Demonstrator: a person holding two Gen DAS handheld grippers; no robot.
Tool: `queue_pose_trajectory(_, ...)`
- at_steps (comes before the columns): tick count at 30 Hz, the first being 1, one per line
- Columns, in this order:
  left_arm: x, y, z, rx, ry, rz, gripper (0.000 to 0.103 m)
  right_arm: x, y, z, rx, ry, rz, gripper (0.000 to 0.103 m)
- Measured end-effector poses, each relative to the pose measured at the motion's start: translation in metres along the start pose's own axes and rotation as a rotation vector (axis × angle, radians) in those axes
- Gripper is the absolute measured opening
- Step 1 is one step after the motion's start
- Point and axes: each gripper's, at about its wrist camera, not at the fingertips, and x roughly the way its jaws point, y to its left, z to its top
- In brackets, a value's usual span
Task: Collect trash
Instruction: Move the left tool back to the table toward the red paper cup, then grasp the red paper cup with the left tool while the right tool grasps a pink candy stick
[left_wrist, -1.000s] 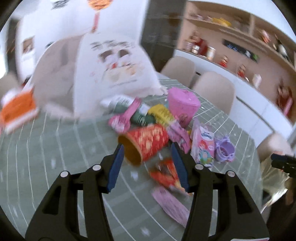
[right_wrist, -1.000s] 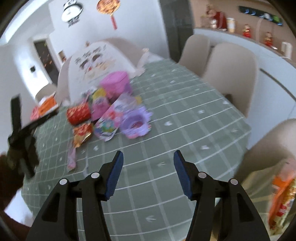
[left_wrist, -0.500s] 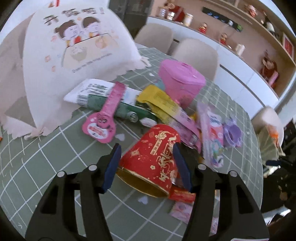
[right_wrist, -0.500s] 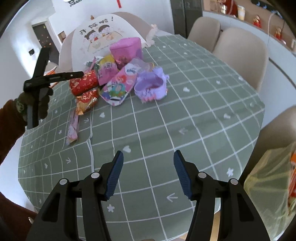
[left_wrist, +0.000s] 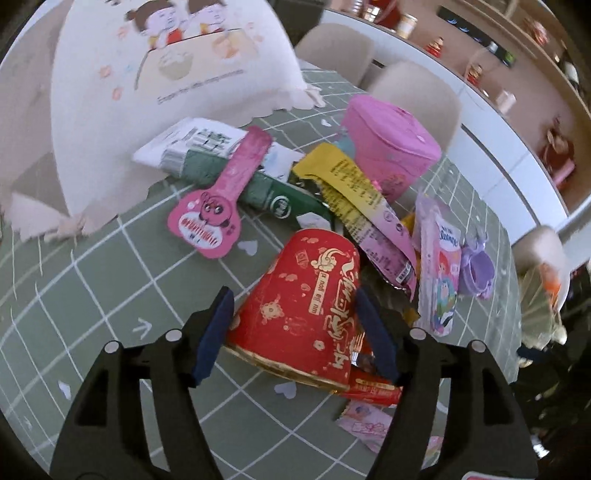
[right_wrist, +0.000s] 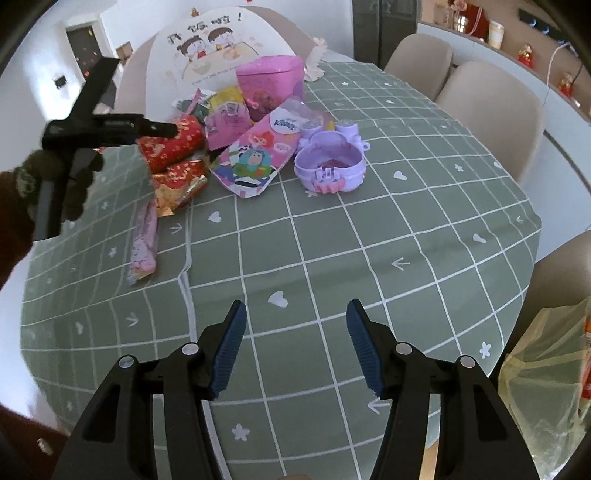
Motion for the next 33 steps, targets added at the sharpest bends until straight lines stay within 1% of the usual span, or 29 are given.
queue_pose_trajectory(2,-0.006,0.001,-0.004,-0.025,-0.011,0.011,0.062,0.006,0.007,0.004,-0.008,0.012,-0.014,0.054)
queue_pose_trajectory(3,-0.012,0.001,-0.008,-0.049,-0.024,0.015,0.059,0.009,0.011,0.006,-0.018,0.022,-0.004,0.054)
queue_pose_trajectory(5,-0.024,0.004,-0.016,-0.100,-0.040,0.001,0.055,0.013,0.026,0.011,-0.060,0.021,0.065,0.054)
queue_pose_trajectory(8,-0.046,0.009,-0.028,-0.171,-0.080,-0.019,0.049,0.018,0.054,0.021,-0.136,-0.023,0.125,0.054)
queue_pose_trajectory(9,-0.053,0.010,-0.031,-0.184,-0.097,-0.018,0.044,0.020,0.060,0.023,-0.145,-0.025,0.141,0.054)
queue_pose_trajectory(10,-0.063,0.012,-0.035,-0.198,-0.119,-0.010,0.029,0.025,0.068,0.027,-0.155,-0.026,0.174,0.054)
queue_pose_trajectory(11,-0.070,0.014,-0.039,-0.207,-0.133,0.000,0.027,0.030,0.076,0.030,-0.161,-0.025,0.202,0.054)
queue_pose_trajectory(12,-0.077,0.016,-0.042,-0.217,-0.151,0.012,0.027,0.037,0.084,0.033,-0.170,-0.021,0.231,0.054)
queue_pose_trajectory(14,-0.087,0.021,-0.049,-0.230,-0.178,0.023,0.027,0.047,0.098,0.036,-0.190,-0.006,0.257,0.054)
queue_pose_trajectory(17,-0.094,0.032,-0.062,-0.258,-0.184,0.010,0.027,0.058,0.120,0.044,-0.238,-0.003,0.263,0.053)
queue_pose_trajectory(18,-0.098,0.036,-0.067,-0.269,-0.197,-0.011,0.028,0.061,0.127,0.047,-0.251,-0.003,0.256,0.052)
queue_pose_trajectory(20,-0.103,0.040,-0.073,-0.274,-0.218,-0.038,0.037,0.069,0.135,0.053,-0.273,0.006,0.248,0.046)
queue_pose_trajectory(22,-0.112,0.042,-0.081,-0.265,-0.255,-0.049,0.042,0.078,0.138,0.058,-0.284,0.035,0.244,0.025)
queue_pose_trajectory(23,-0.116,0.042,-0.084,-0.250,-0.273,-0.050,0.042,0.081,0.138,0.059,-0.277,0.048,0.263,0.025)
queue_pose_trajectory(24,-0.118,0.041,-0.086,-0.235,-0.284,-0.051,0.043,0.079,0.136,0.060,-0.260,0.042,0.270,0.018)
queue_pose_trajectory(25,-0.122,0.040,-0.090,-0.210,-0.297,-0.054,0.043,0.077,0.132,0.061,-0.249,0.040,0.265,0.016)
queue_pose_trajectory(27,-0.124,0.037,-0.094,-0.185,-0.298,-0.070,0.043,0.065,0.118,0.062,-0.210,0.013,0.241,0.015)
queue_pose_trajectory(29,-0.128,0.032,-0.100,-0.177,-0.284,-0.105,0.044,0.053,0.101,0.061,-0.160,-0.008,0.220,0.015)
queue_pose_trajectory(31,-0.129,0.024,-0.106,-0.203,-0.271,-0.129,0.045,0.040,0.078,0.057,-0.098,-0.030,0.193,0.015)
queue_pose_trajectory(33,-0.123,0.020,-0.114,-0.280,-0.251,-0.184,0.045,0.029,0.056,0.052,-0.044,-0.041,0.165,0.015)
